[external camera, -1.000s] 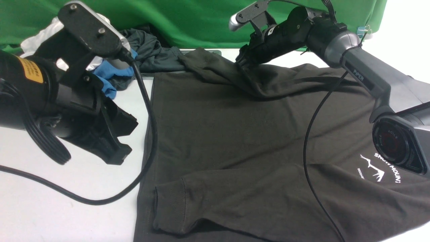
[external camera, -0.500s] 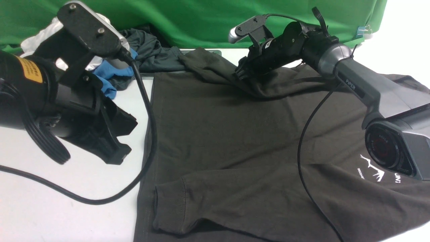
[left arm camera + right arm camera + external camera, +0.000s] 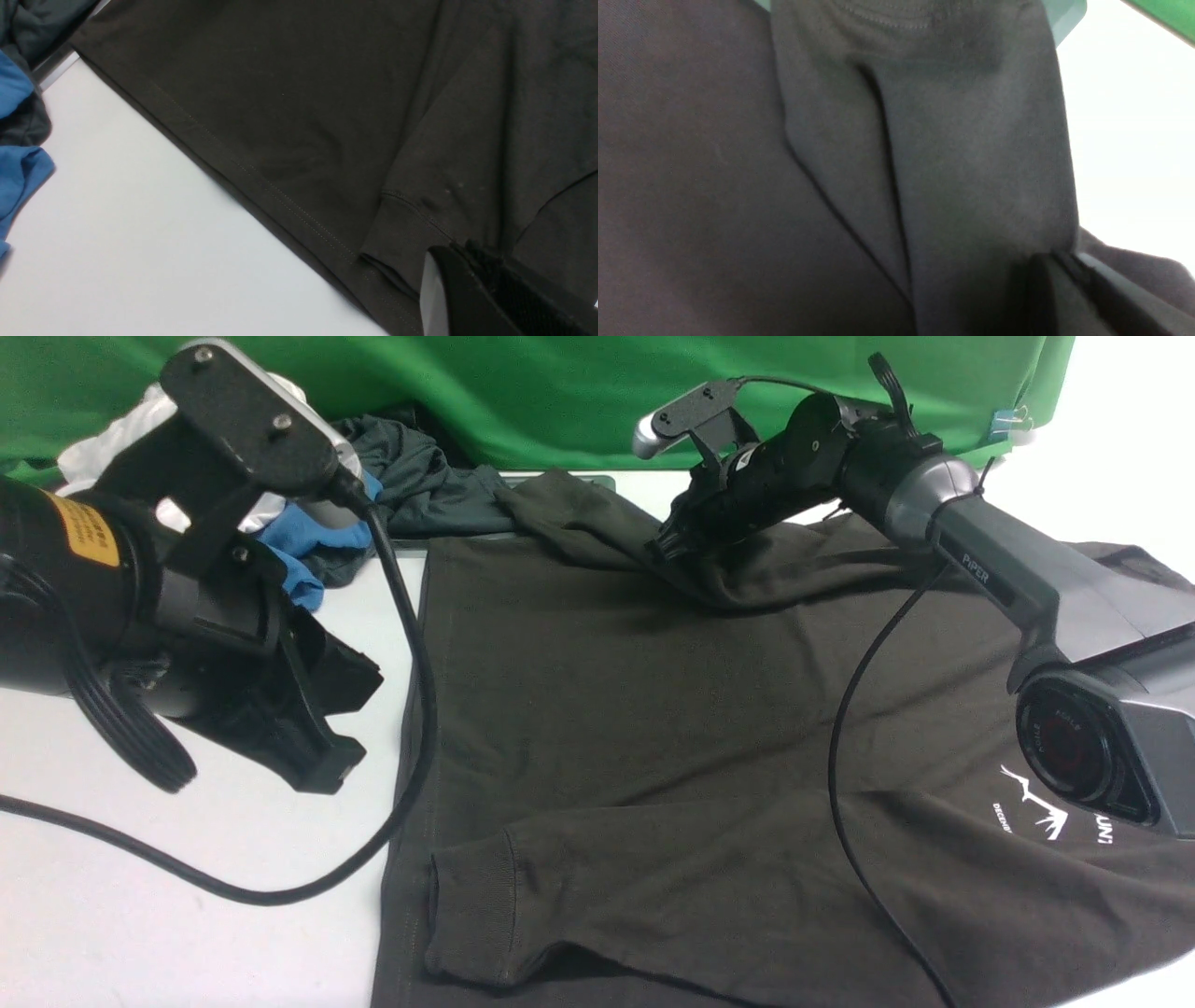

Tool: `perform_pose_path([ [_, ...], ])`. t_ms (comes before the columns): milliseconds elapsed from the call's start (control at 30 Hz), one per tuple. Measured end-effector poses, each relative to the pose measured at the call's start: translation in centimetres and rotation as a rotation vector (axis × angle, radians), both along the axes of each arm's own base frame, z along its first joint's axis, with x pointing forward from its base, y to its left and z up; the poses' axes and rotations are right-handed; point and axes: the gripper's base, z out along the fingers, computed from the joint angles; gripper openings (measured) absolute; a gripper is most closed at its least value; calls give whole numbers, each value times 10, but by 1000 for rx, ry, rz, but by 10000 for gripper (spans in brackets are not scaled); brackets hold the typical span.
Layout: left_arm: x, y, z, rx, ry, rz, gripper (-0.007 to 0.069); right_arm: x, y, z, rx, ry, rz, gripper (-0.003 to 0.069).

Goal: Fold a long-sleeved shirt on a white desktop.
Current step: 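Fold the left side of the dark shirt inward over its body with the left gripper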

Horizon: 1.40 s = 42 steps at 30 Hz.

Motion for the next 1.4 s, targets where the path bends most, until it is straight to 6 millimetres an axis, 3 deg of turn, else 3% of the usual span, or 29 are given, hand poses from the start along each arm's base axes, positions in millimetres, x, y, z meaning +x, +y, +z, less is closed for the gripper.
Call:
perform_pose_path([
  [200, 0, 0, 0, 0, 0, 0, 18, -8, 1, 26, 5, 8, 42, 32],
  [533, 0, 0, 0, 0, 0, 0, 18, -29, 9, 40, 31, 144, 202, 32],
  [800, 0, 0, 0, 0, 0, 0, 18, -50, 24, 38, -3, 282, 307, 47],
  [967, 0, 0, 0, 0, 0, 0, 18, -52, 27, 37, 19, 324, 265, 173],
  [1067, 0, 0, 0, 0, 0, 0, 18, -54, 30, 39, 34, 346, 232, 340],
  [1100, 0, 0, 0, 0, 0, 0, 18, -55, 31, 41, 37, 346, 228, 365],
  [1233, 0, 0, 0, 0, 0, 0, 18, -55, 34, 54, 54, 313, 201, 391],
  [1400, 0, 0, 0, -2, 1, 0, 18, -40, 26, 59, 71, 220, 18, 389],
])
